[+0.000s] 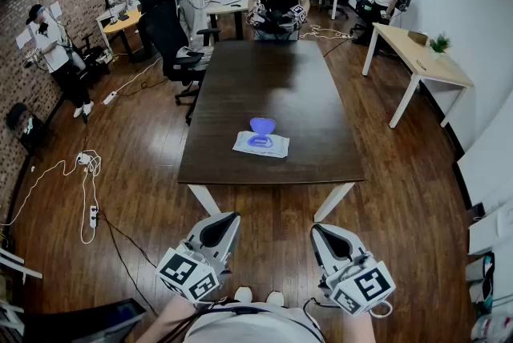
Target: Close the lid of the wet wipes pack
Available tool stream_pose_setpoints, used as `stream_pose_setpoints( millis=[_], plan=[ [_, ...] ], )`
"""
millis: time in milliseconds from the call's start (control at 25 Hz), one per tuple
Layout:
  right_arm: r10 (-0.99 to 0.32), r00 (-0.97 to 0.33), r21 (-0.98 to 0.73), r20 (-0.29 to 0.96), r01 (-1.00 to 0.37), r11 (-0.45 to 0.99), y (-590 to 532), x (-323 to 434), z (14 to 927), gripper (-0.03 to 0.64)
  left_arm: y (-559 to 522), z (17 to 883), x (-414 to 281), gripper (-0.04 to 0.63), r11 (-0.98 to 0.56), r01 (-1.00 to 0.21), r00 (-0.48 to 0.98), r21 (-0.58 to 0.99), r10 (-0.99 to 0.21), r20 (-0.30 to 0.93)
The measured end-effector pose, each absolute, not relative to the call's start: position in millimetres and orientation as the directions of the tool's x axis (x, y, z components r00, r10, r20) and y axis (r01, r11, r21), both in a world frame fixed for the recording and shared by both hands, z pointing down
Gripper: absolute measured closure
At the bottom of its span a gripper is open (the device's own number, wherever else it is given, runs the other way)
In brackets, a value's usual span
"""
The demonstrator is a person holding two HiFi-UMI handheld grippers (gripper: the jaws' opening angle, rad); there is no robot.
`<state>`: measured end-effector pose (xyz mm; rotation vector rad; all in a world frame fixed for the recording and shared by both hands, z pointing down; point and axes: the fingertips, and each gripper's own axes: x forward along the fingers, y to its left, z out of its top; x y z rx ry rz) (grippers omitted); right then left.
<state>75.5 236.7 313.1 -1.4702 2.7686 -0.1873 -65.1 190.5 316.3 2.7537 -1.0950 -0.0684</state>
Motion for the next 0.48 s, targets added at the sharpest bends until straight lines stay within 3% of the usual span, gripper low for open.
stream_pose_setpoints(
  millis=[480],
  plan=[
    [-0.799,-0.598,-0.124,0.068,-0.799,0.588,243,100,324,0.611,198,324,-40,0.594,-0.687,-0.7,0.704,0.196,-0.709,0.029]
  ],
)
